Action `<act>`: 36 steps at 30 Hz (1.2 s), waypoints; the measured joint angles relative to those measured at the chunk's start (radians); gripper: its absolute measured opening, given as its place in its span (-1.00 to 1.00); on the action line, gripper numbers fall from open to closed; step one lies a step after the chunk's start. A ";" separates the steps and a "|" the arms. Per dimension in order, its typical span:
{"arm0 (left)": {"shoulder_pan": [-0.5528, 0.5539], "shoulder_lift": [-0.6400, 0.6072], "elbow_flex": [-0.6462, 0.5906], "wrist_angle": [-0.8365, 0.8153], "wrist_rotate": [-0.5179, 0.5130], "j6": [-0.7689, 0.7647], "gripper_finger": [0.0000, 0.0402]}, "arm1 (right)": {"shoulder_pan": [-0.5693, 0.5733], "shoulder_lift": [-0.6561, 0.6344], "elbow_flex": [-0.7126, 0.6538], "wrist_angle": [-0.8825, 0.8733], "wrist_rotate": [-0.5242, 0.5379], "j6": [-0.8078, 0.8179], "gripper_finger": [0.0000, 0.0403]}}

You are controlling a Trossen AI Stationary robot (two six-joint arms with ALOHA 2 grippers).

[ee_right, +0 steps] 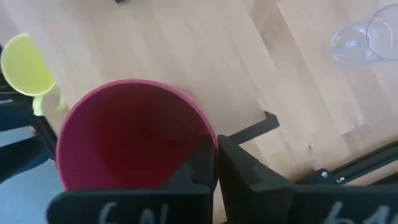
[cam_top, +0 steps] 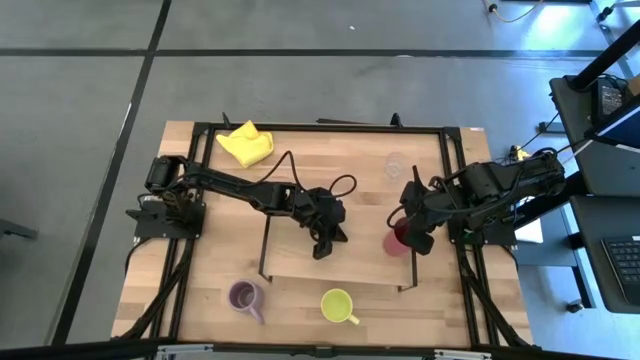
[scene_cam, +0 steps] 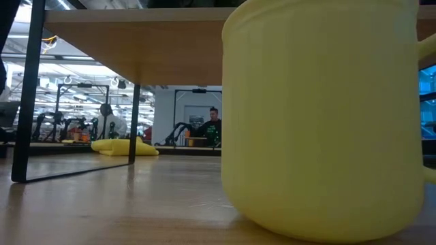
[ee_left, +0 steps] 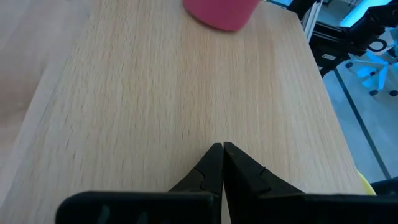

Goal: Stack small to large cups/mugs on shelf

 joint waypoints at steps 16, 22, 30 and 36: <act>0.000 0.000 0.000 0.000 -0.002 0.000 -0.97 | 0.010 -0.004 0.060 0.004 0.002 0.018 -0.79; -0.003 0.000 0.000 0.000 -0.005 0.000 -0.97 | 0.010 -0.002 0.042 0.004 -0.002 0.034 -0.78; -0.003 0.000 0.000 0.000 -0.004 0.000 -0.97 | 0.021 0.000 0.031 0.051 -0.044 0.063 -0.78; -0.003 0.000 0.000 0.000 -0.005 0.000 -0.97 | 0.034 0.004 0.031 0.054 -0.060 0.085 -0.78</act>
